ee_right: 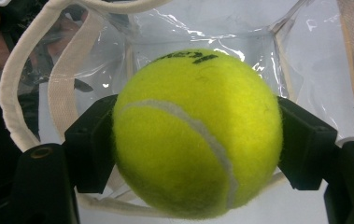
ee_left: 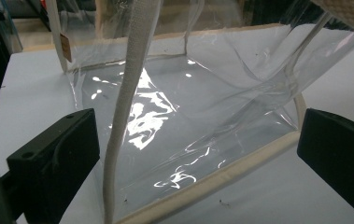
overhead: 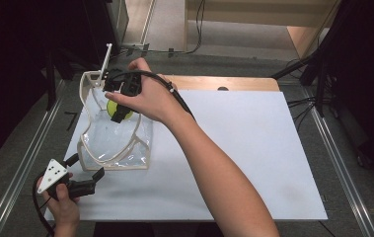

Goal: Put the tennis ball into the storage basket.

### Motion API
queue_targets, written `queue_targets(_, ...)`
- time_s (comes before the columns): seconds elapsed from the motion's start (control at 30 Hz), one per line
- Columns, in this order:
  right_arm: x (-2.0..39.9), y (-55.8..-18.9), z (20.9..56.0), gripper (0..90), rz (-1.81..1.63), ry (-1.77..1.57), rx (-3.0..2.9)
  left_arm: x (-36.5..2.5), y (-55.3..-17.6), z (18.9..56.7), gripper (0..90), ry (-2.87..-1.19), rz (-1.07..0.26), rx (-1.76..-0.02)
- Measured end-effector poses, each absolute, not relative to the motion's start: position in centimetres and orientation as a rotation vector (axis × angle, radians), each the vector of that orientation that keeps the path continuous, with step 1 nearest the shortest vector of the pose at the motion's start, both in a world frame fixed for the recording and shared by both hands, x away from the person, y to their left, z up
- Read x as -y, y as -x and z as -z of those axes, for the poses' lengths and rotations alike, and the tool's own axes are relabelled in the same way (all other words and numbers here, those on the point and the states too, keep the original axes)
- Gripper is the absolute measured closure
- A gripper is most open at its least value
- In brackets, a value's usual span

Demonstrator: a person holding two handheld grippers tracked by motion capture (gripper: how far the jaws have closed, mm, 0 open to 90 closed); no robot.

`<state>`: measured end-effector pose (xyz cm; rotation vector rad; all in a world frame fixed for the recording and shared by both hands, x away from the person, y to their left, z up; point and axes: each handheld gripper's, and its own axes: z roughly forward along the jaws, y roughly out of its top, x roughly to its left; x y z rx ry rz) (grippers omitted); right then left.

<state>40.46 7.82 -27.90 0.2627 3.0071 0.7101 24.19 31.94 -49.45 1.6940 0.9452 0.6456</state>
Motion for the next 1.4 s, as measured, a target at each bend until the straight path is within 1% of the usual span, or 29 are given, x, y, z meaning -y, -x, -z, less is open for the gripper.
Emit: queue_targets(1.4,-9.1,-40.6,31.5,22.6,-0.616,-0.249,-3.063,-32.0,-24.2,49.4,0.0,-1.689,-0.641,-0.947)
